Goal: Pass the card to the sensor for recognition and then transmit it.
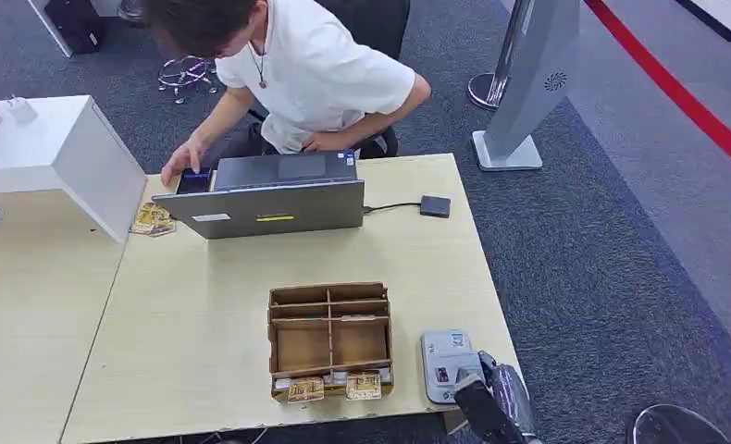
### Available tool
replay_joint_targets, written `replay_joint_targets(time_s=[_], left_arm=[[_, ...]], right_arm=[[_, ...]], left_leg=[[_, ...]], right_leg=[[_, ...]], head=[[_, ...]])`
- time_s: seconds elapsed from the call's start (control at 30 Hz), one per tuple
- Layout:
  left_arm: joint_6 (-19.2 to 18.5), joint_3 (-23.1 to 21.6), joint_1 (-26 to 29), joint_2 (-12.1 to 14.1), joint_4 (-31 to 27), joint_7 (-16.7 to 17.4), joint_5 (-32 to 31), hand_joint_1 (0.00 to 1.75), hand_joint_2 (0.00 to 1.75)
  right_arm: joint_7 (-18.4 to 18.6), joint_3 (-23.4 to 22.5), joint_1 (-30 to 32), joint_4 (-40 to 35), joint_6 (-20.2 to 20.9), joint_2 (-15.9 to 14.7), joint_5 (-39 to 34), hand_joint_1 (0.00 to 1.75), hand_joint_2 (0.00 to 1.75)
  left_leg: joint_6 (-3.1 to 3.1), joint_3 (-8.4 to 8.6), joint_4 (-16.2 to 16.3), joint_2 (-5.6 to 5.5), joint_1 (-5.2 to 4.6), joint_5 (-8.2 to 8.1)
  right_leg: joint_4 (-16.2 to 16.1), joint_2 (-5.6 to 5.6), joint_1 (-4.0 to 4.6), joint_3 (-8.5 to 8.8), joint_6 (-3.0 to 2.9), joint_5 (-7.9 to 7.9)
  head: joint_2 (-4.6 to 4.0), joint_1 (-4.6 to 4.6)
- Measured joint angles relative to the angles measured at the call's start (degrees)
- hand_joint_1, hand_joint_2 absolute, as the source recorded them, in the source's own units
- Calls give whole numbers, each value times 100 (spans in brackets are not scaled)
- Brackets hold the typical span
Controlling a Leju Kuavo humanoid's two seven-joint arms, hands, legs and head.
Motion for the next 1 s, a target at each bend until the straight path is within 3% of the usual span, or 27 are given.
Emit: replay_joint_targets(time_s=[1.0], left_arm=[[0, 33, 8, 17, 0, 11, -35, 0, 0]], right_arm=[[256, -85, -201, 382, -87, 77, 354, 175, 175]], left_leg=[[0, 2, 0, 1, 0, 0]], right_leg=[[0, 1, 0, 1, 0, 0]], head=[[0, 0]])
